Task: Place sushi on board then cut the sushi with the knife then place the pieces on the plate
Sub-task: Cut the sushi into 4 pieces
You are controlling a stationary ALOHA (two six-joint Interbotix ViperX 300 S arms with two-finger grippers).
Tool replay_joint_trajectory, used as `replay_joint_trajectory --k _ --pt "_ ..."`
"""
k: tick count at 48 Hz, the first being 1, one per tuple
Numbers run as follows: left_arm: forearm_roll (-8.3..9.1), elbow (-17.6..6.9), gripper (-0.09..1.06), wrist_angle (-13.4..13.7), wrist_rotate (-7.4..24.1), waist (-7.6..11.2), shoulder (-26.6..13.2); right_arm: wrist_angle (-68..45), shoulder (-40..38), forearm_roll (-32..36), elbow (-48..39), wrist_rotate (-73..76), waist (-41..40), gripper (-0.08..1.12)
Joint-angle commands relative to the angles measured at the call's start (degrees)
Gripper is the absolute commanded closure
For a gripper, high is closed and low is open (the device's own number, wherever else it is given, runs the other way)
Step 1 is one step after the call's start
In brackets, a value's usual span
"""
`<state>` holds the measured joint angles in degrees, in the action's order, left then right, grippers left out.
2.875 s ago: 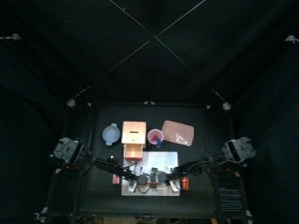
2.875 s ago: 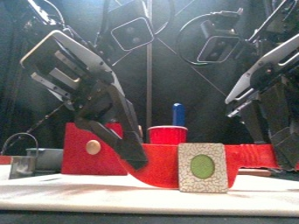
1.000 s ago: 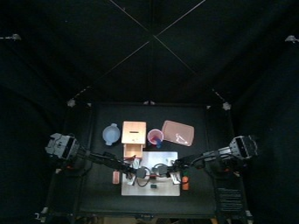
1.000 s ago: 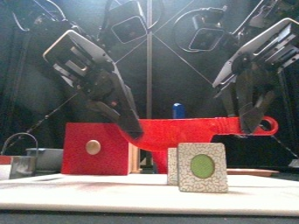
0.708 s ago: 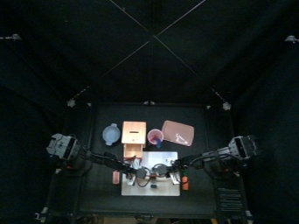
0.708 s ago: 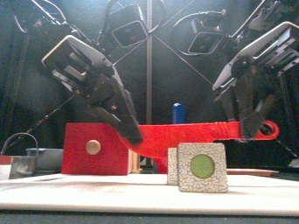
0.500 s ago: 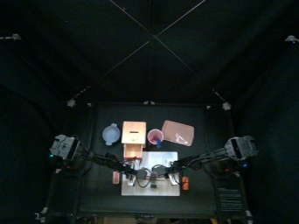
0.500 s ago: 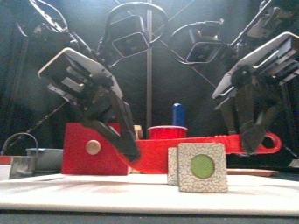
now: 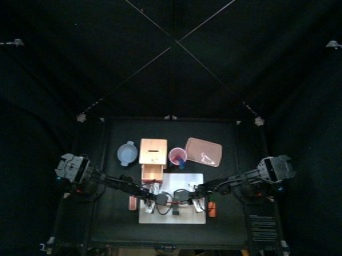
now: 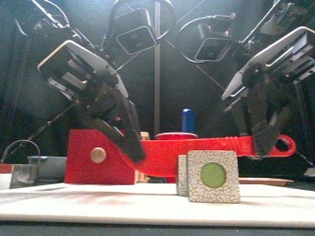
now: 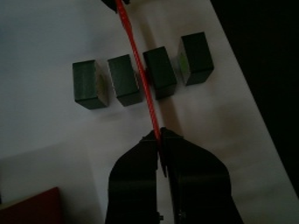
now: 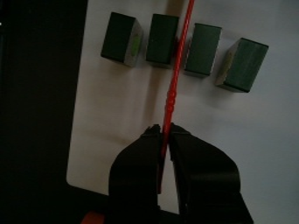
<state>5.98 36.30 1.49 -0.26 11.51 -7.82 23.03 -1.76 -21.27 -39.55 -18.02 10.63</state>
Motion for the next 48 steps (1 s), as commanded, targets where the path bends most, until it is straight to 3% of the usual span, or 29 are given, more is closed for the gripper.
replay_joint_trajectory --k 1,10,20,29,36,48 --pt "0.7 -1.32 0.62 -0.35 0.26 -0.62 3.16 0.35 -3.43 0.7 2.37 -0.44 0.09 0.67" --pt "1.41 -1.14 0.57 -0.7 0.26 -1.58 6.24 2.46 -6.06 2.02 2.29 -0.35 0.0 0.67" --pt "0.44 -0.97 0.34 -0.97 0.18 -2.37 7.38 3.6 -7.91 2.2 1.93 -0.35 -0.35 0.67" --pt "-1.14 -0.7 0.14 -3.43 0.18 -2.46 7.38 3.78 -9.67 2.02 0.7 -0.44 -0.53 0.67" --pt "-1.85 0.44 0.1 -7.38 0.18 -2.55 8.0 5.1 -11.69 1.76 -0.09 -0.35 -0.62 0.67" --pt "-2.37 3.78 0.1 -18.37 0.35 -2.46 10.63 8.0 -16.61 -4.04 -3.43 0.0 -1.05 0.67"
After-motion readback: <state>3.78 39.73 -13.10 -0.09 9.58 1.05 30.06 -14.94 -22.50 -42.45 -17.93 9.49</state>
